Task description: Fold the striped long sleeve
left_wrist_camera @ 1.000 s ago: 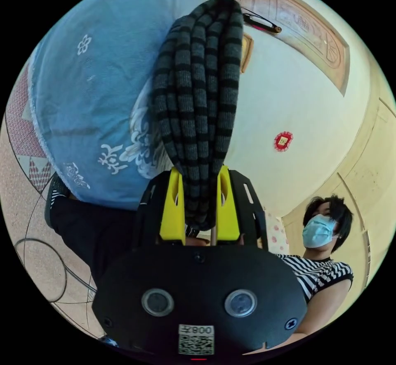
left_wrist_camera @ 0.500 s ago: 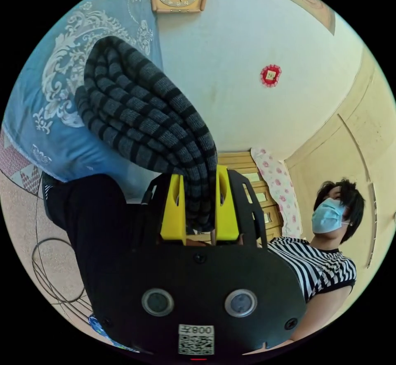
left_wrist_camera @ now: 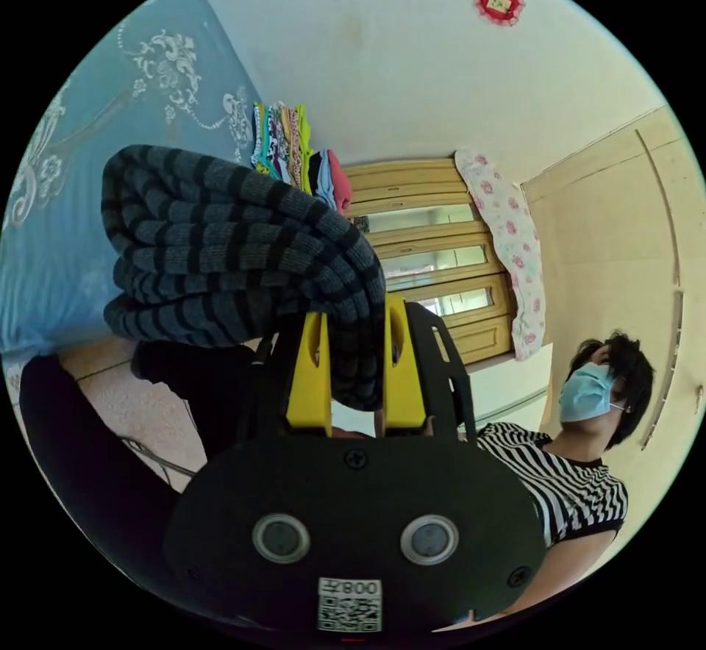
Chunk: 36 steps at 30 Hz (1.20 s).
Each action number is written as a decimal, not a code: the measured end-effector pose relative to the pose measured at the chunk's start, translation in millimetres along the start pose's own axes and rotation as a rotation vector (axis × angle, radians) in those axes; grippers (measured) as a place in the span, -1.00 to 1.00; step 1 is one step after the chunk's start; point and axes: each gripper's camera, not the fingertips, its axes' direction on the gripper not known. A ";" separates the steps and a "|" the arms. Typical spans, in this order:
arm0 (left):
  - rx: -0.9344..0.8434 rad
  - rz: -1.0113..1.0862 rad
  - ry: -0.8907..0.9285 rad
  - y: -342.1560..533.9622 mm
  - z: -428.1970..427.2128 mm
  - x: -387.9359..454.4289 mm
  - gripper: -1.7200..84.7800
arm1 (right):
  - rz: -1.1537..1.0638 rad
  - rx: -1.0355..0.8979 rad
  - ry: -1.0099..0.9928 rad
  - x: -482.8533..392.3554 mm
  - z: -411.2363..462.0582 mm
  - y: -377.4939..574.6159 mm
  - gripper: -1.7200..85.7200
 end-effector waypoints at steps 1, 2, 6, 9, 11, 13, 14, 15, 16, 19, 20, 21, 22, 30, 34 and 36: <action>-0.027 0.021 0.000 -20.6 23.3 0.4 -0.68 | -0.010 0.017 0.002 -2.1 -11.1 -5.6 -0.79; -0.054 0.039 0.007 -43.7 48.1 0.2 -0.68 | -0.032 0.048 0.010 -8.1 -33.4 -19.6 -0.79; -0.105 0.107 0.049 -118.8 125.8 4.3 -0.69 | -0.168 0.147 0.086 -50.4 -111.6 -86.7 -0.79; -0.130 0.206 0.103 -179.6 193.7 19.7 -0.69 | -0.279 0.229 0.130 -89.7 -172.0 -131.3 -0.79; -0.160 0.289 0.133 -217.0 247.7 30.7 -0.68 | -0.339 0.278 0.156 -107.9 -207.6 -147.9 -0.79; -0.196 0.315 0.144 -236.9 286.8 25.9 -0.68 | -0.370 0.317 0.195 -114.7 -242.3 -158.6 -0.79; -0.215 0.308 0.137 -245.5 312.1 14.8 -0.68 | -0.364 0.340 0.221 -109.2 -264.1 -162.5 -0.79; -0.228 0.303 0.127 -248.7 325.0 7.1 -0.68 | -0.341 0.360 0.252 -95.7 -285.0 -164.5 -0.78; -0.267 0.291 0.094 -253.7 350.8 -12.5 -0.68 | -0.321 0.368 0.268 -85.8 -295.2 -165.2 -0.78; -0.370 0.171 0.007 -257.0 414.4 -89.8 -0.68 | -0.154 0.395 0.337 -10.6 -341.7 -164.8 -0.78; -0.411 0.089 -0.054 -254.0 437.2 -127.6 -0.68 | -0.058 0.398 0.369 27.1 -357.5 -162.8 -0.79; -0.428 0.040 -0.086 -251.4 447.1 -146.9 -0.68 | 0.054 0.395 0.395 66.4 -371.4 -159.6 -0.79; -0.463 -0.069 -0.150 -244.3 463.6 -184.1 -0.68 | 0.113 0.394 0.404 85.3 -377.7 -157.1 -0.79; -0.496 -0.152 -0.120 -231.8 497.3 -248.0 -0.69 | 0.233 0.390 0.328 147.4 -427.5 -131.1 -0.78; -0.465 -0.125 -0.112 -236.3 506.1 -247.3 -0.69 | 0.232 0.402 0.305 137.3 -441.6 -132.9 -0.77; -0.483 -0.112 -0.148 -235.8 511.9 -253.2 -0.69 | 0.261 0.407 0.286 138.0 -449.1 -130.5 -0.77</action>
